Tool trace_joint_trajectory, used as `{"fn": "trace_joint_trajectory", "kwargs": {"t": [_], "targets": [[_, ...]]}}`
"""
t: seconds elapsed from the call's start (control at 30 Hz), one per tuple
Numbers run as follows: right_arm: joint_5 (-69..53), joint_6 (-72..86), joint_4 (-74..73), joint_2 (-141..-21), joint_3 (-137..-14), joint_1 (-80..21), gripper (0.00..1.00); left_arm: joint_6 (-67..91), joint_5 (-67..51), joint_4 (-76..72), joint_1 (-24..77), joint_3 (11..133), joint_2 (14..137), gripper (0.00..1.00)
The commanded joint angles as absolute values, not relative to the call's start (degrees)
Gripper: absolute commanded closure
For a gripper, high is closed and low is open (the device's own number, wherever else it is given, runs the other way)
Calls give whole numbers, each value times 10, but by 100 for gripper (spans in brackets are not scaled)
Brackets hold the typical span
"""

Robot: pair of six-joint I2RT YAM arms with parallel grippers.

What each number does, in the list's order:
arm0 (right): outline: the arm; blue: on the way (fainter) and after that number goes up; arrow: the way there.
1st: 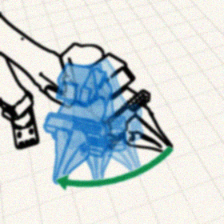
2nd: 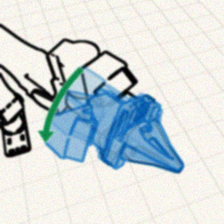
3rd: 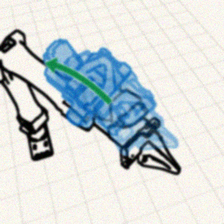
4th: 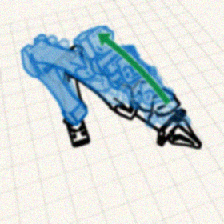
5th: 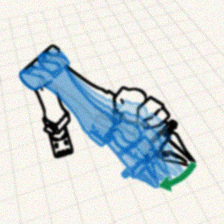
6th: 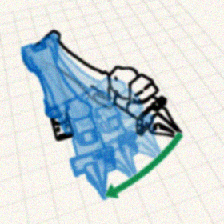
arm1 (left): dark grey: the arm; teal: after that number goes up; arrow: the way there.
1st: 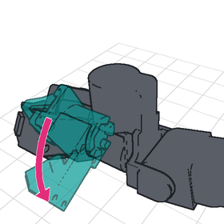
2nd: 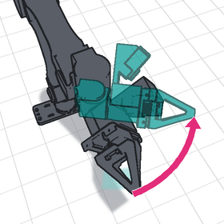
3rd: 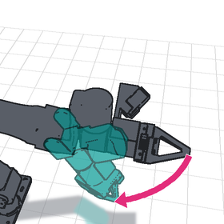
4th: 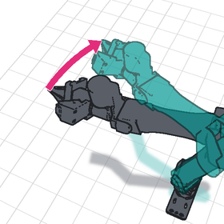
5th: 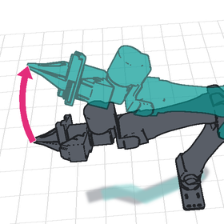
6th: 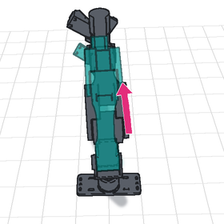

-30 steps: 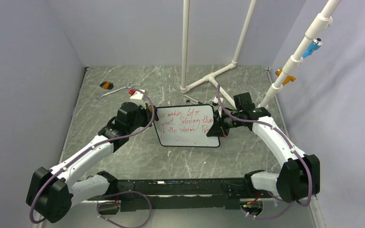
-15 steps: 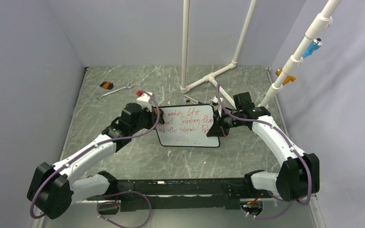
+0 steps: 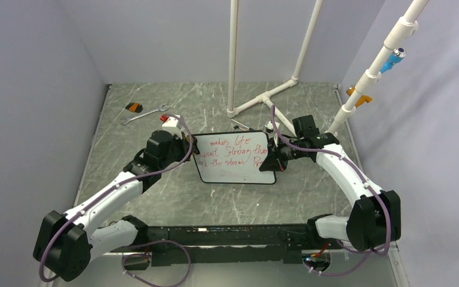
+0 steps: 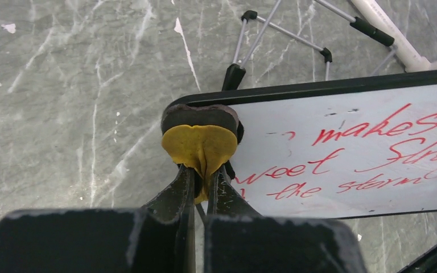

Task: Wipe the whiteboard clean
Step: Erase the whiteboard at the center of the board.

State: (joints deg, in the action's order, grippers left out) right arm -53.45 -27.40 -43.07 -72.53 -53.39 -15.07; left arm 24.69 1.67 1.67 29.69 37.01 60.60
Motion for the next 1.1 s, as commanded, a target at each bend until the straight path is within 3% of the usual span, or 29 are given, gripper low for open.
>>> {"fn": "trace_joint_trajectory", "kwargs": {"t": [0.0, 0.2, 0.53, 0.73, 1.07], "targets": [[-559, -353, -475, -726, -540, -173, 100, 230, 47, -10, 269, 366, 616, 100], [-559, -358, -478, -729, -541, -173, 100, 232, -54, -33, 283, 363, 631, 100], [-564, -362, -481, -725, -539, -173, 100, 289, 28, -20, 339, 334, 636, 100], [-565, -364, -483, -727, -541, -173, 100, 258, 56, 7, 267, 350, 625, 100], [-562, -361, -479, -726, -541, -172, 100, 222, -31, 23, 227, 399, 640, 100]]}}
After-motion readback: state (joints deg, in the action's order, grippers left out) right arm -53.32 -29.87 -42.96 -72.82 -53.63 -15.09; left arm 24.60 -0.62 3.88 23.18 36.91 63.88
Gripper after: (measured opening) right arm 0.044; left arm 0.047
